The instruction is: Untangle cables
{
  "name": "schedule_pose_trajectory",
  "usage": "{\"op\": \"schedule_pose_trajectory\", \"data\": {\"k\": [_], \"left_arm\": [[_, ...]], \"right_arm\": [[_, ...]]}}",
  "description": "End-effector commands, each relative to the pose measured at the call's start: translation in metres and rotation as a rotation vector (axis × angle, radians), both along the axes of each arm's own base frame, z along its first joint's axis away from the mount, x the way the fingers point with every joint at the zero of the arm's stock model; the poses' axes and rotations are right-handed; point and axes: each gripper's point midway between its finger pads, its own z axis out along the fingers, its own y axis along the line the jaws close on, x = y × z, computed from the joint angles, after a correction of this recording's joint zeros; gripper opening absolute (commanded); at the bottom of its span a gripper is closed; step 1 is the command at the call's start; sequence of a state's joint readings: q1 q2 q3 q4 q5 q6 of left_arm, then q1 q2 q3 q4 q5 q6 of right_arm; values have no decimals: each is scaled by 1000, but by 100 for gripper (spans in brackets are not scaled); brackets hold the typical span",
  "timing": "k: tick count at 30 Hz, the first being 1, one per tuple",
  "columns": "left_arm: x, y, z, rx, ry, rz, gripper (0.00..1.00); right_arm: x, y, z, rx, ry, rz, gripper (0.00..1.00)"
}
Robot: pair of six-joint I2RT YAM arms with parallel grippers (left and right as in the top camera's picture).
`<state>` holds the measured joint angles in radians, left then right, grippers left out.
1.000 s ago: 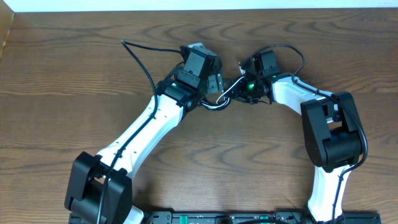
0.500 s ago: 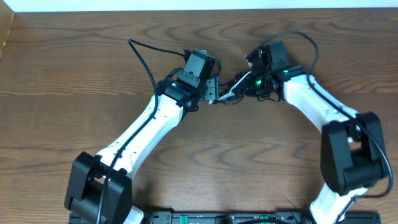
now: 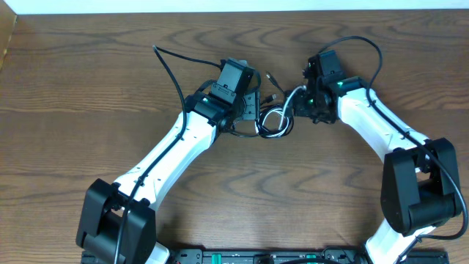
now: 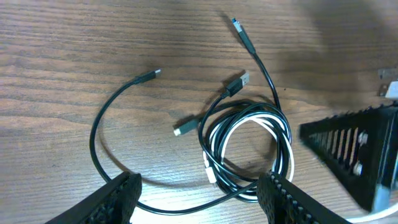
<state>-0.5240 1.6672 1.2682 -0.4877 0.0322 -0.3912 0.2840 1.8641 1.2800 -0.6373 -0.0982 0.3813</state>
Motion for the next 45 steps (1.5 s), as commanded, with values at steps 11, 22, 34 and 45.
{"op": "schedule_pose_trajectory", "data": {"k": [11,22,34,45], "left_arm": [[17,30,1,59,-25,51,64],[17,40,-1,62,-6,71,64],[-2,2,-5,2,33,-41,64],[11,-100,-56,-132,-29,-169,60]], "right_arm": [[24,19,36,-17,-187,426,99],[19,-61,26,-674,-90,721,99],[24,-66,23,-508,-115,647,99],[47,-100,41,9,-193,234,99]]}}
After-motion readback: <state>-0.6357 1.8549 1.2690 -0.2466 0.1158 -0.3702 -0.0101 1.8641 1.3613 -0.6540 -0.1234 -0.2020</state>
